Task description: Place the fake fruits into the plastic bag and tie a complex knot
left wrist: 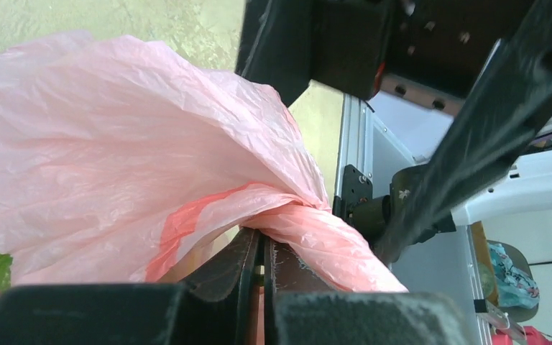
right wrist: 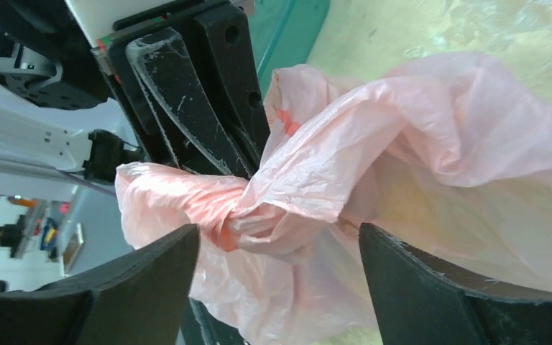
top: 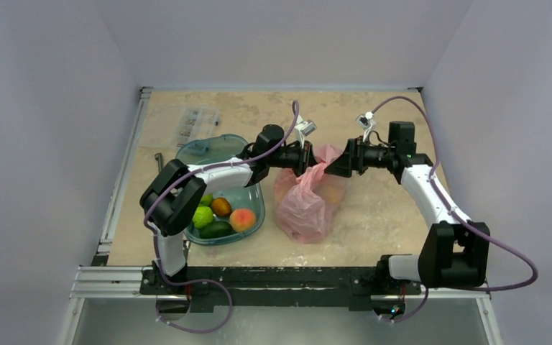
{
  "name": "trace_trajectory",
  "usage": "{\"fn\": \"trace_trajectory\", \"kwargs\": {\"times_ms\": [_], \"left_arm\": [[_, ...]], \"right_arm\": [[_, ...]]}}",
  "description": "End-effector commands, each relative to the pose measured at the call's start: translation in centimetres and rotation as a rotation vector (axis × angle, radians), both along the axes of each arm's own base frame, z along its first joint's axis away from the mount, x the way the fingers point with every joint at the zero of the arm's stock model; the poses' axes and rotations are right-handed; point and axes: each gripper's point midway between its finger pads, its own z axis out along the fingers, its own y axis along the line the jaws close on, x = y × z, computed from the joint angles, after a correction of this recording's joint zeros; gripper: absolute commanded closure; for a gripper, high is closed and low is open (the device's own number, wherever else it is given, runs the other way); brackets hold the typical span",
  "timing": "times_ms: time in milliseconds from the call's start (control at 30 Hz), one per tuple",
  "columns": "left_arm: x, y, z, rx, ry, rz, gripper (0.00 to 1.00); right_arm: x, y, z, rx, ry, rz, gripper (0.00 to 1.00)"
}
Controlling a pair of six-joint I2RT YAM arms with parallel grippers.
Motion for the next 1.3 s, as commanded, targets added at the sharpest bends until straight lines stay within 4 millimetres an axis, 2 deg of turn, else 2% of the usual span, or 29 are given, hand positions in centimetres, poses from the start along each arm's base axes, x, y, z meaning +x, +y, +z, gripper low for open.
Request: {"fn": "trace_trajectory", "kwargs": {"times_ms": [0,100,233,267,367,467,600,733,900,967,1033,1067,1100,1167,1267], "left_arm": [[-0.9,0.1,3.5,-0.078,-0.066,-0.042,1.00],[-0.9,0.1,3.6,-0.081,-0.069,-0.047,1.00],[-1.2,0.0,3.7,-0.084,-0.071,-0.058,1.00],[-1.2,0.0,3.7,-0.087,-0.074,-0.063,1.00],[-1.8,-0.3,3.5,-0.083,-0.087,-0.089,1.00],[-2.6,-0.7,2.8,-0.062,-0.094,-0.123,1.00],[-3.0,-1.0,1.9,-0.050,-0.081,-0.142,1.00],[-2.8,-1.2,1.5,-0.058,-0.055,-0.144,1.00],[-1.7,-0.7,2.4,-0.083,-0.044,-0.119,1.00],[-1.5,-0.6,2.4,-0.080,-0.048,-0.118,1.00],[-1.5,-0.6,2.5,-0.083,-0.051,-0.119,1.00],[-1.4,-0.6,2.5,-0.083,-0.051,-0.118,1.00],[-1.4,-0.7,2.5,-0.084,-0.051,-0.118,1.00],[-1.3,-0.7,2.5,-0.087,-0.049,-0.118,1.00],[-1.3,-0.8,2.6,-0.091,-0.050,-0.118,1.00]], "right_arm": [[-2.7,-1.2,1.3,-0.055,-0.046,0.096,0.24],[-3.0,-1.3,0.8,-0.065,-0.050,0.088,0.42],[-1.4,-1.0,0.3,-0.033,-0.055,0.042,0.62],[-1.0,-0.8,0.4,-0.020,-0.058,0.036,0.63],[0.2,0.0,1.6,0.024,-0.095,0.027,0.64],[0.6,0.9,2.6,0.056,-0.117,0.037,0.64],[0.5,1.5,2.9,0.066,-0.123,0.045,0.63],[-0.4,1.4,2.4,0.051,-0.125,0.067,0.59],[-1.8,-0.7,1.9,-0.018,-0.127,0.094,0.40],[-2.1,-1.8,2.6,-0.036,-0.134,0.098,0.31],[-2.6,-2.8,2.5,-0.060,-0.115,0.092,0.29],[-2.8,-3.2,2.4,-0.065,-0.103,0.087,0.32],[-2.9,-3.6,2.4,-0.071,-0.091,0.077,0.40],[-2.8,-4.0,2.4,-0.075,-0.101,0.075,0.49],[-2.4,-4.4,0.9,-0.110,-0.074,0.079,0.65]]}}
